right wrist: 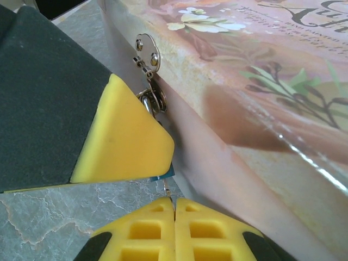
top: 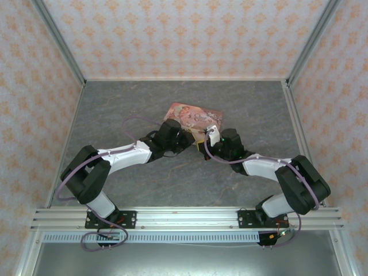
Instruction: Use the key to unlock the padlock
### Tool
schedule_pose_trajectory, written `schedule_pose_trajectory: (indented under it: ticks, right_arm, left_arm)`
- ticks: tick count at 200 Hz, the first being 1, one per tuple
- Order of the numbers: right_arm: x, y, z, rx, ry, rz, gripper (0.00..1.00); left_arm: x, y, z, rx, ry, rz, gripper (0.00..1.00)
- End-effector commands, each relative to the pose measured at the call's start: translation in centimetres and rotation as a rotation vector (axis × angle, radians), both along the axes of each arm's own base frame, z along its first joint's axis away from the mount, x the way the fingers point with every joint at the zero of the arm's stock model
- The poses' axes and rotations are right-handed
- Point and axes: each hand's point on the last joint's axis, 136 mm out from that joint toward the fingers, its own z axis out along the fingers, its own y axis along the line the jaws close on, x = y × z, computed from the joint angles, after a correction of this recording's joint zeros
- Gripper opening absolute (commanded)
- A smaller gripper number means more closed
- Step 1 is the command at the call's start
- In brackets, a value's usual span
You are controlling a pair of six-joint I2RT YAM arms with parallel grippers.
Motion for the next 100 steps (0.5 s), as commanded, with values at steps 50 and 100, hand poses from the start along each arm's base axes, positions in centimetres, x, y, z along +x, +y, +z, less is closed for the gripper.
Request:
schedule_pose_trajectory:
  ticks: [50,100]
  right_arm:
    - [1.4,2.3,6.0,0.166,-0.137,0.036,0.0]
    - [1.2,2.0,4.7,0.255,-0.052,-0.02,0.0]
  left_arm:
    - [-1.0,-2.2,1.4,-0.068,0.005,-0.086,0.11]
    - [-0.7,-2.8,-0.5,-0.098,0.037,-0.073,0.1]
